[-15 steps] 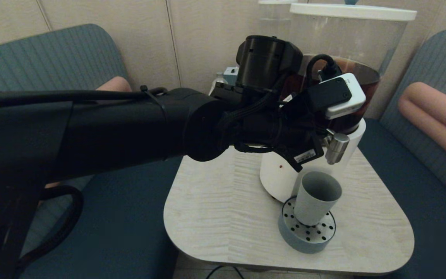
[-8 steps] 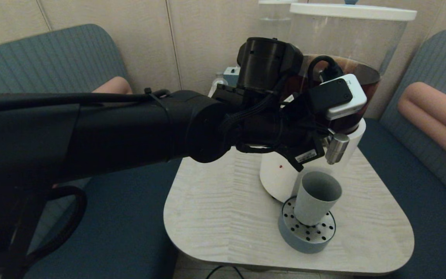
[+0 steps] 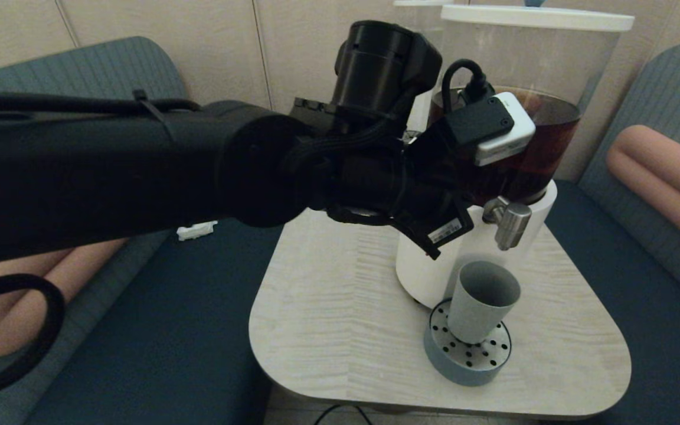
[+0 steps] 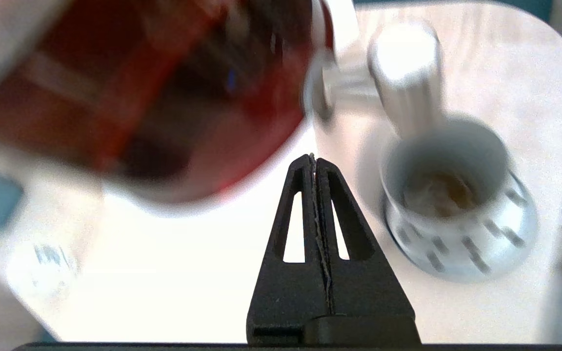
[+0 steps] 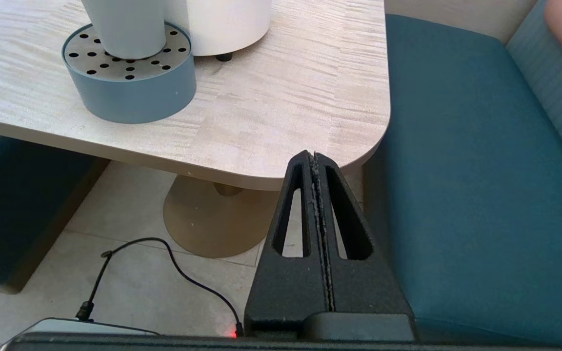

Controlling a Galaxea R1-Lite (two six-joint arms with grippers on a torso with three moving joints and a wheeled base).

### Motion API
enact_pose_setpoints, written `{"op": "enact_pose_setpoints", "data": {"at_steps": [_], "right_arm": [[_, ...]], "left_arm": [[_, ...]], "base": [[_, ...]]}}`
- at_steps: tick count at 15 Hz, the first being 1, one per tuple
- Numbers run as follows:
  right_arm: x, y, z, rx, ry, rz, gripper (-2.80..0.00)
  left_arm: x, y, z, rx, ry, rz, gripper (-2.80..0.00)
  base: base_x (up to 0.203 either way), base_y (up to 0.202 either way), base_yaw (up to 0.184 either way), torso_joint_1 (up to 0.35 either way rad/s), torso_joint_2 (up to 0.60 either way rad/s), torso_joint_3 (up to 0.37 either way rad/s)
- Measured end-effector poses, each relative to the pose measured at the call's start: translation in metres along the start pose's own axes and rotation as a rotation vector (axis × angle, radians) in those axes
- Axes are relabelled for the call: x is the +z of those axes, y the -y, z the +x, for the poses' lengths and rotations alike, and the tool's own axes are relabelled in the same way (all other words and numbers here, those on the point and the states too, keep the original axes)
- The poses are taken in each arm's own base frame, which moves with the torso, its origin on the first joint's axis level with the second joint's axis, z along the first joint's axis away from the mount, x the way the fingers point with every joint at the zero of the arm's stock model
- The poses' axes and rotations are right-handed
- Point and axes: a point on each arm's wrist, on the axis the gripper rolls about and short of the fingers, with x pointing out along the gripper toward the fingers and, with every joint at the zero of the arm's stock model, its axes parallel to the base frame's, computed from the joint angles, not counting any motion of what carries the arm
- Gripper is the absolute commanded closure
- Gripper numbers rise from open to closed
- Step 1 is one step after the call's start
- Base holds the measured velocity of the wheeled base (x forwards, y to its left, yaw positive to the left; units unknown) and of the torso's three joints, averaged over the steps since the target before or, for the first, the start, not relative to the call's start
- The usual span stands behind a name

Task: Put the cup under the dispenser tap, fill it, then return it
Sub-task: Turn off the faucet, then place the cup next to the water dispenser

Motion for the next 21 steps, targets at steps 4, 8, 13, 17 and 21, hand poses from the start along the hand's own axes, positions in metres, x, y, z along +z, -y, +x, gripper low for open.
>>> {"op": "enact_pose_setpoints", "data": {"at_steps": [4,8,13,17,21], "right_arm": [[0.0,0.0,0.0,0.0,0.0,0.0,0.0],[0.0,0.0,0.0,0.0,0.0,0.0,0.0],[0.0,0.0,0.0,0.0,0.0,0.0,0.0],[0.0,0.0,0.0,0.0,0.0,0.0,0.0],[0.0,0.0,0.0,0.0,0.0,0.0,0.0]], "left_arm": [[-0.008,-0.006,-0.069,0.001,-0.101,-0.176,0.0],[-0.029,0.006,-0.177,0.0,-0.212,-0.424,0.0],[-0.076,0.052,-0.288,-0.041,-0.087,-0.705,0.0],[-0.121,0.063,-0.276,0.022,0.081,-0.644,0.0],[-0.16,0.049,-0.233,0.079,0.201,-0.503,0.0]], "base": [[0.0,0.0,0.0,0.0,0.0,0.0],[0.0,0.0,0.0,0.0,0.0,0.0],[0.0,0.0,0.0,0.0,0.0,0.0],[0.0,0.0,0.0,0.0,0.0,0.0],[0.0,0.0,0.0,0.0,0.0,0.0]]}}
